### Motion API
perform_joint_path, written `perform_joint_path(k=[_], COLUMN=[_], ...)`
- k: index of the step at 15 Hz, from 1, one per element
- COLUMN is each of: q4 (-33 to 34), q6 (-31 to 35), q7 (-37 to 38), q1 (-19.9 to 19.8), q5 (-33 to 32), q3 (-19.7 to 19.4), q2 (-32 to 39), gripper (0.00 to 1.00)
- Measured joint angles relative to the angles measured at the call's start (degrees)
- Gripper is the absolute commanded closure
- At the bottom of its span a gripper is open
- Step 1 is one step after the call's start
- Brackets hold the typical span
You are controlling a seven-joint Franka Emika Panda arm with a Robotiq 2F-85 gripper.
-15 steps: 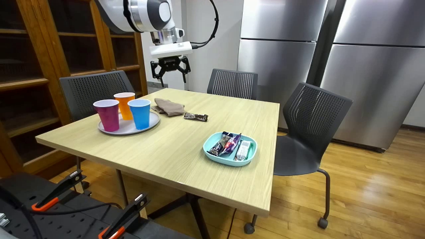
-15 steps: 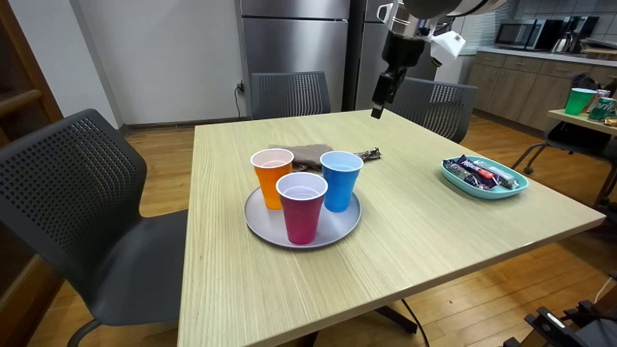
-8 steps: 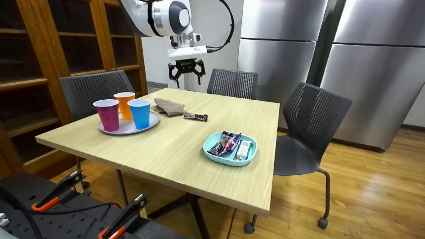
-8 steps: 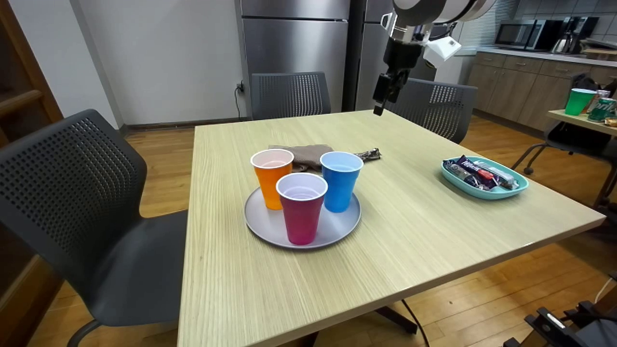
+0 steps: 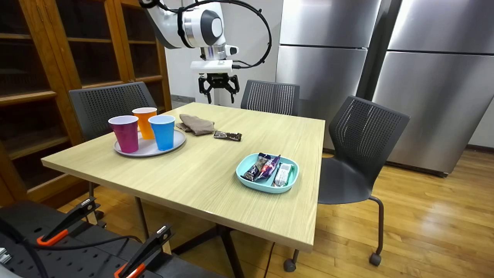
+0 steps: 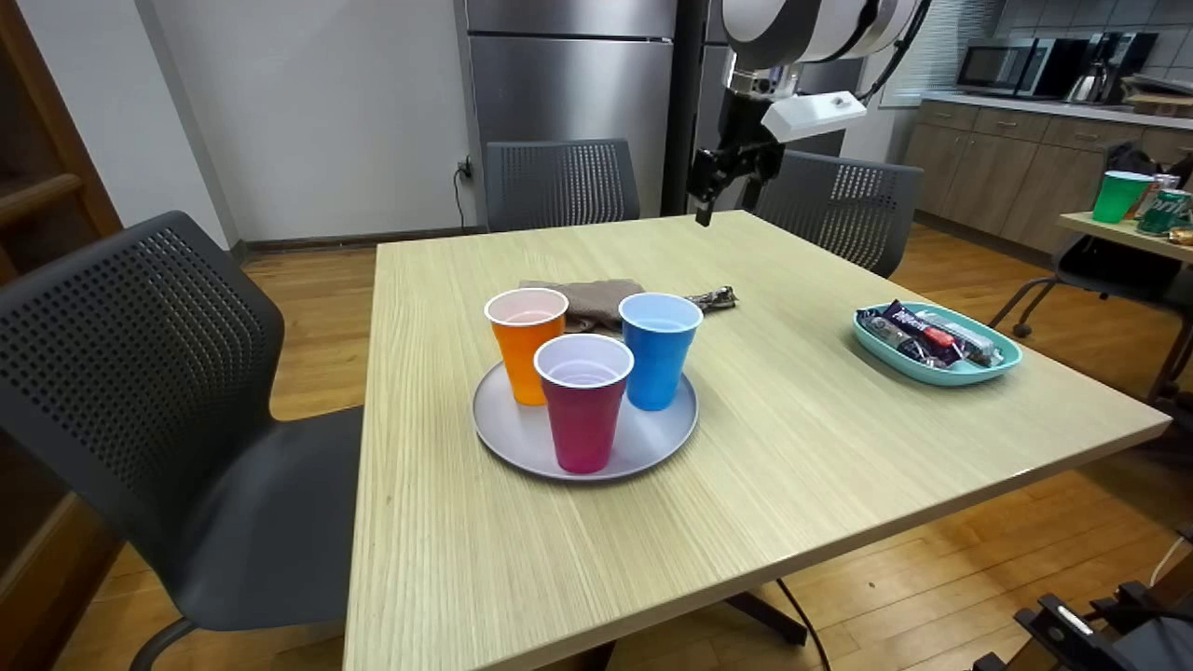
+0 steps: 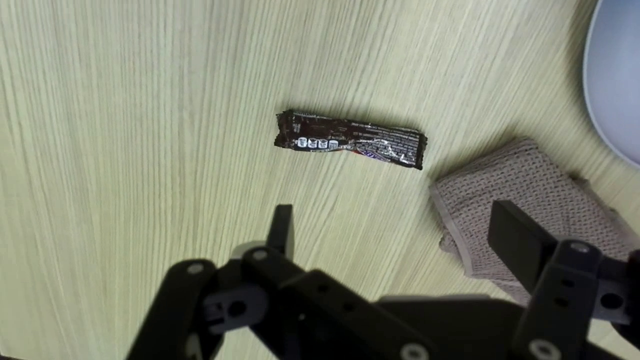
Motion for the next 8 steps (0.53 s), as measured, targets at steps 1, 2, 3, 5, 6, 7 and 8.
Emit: perform_joint_path(k=[1, 2, 3, 5, 6, 7, 8], q4=[0.8, 1.5, 2.2, 3.2, 3.6, 3.8, 4.0], q6=[0.0, -0.1, -0.1, -0.4, -0.5, -0.6, -0.7], q7=[2.8, 5.2, 7.5, 11.6, 12.6, 13.1, 13.4], q1=[0.7, 1.4, 2.0, 2.8, 3.0, 3.0, 3.0], q5=[0.0, 0.0, 0.0, 0.0, 0.0, 0.0, 0.0], q3=[-0.8, -1.6, -2.2, -3.3, -3.5, -3.6, -3.6], q2=[0.7, 1.5, 2.1, 3.2, 3.6, 3.8, 4.0], gripper=[0.00, 0.00, 0.00, 0.00, 0.00, 0.00, 0.00])
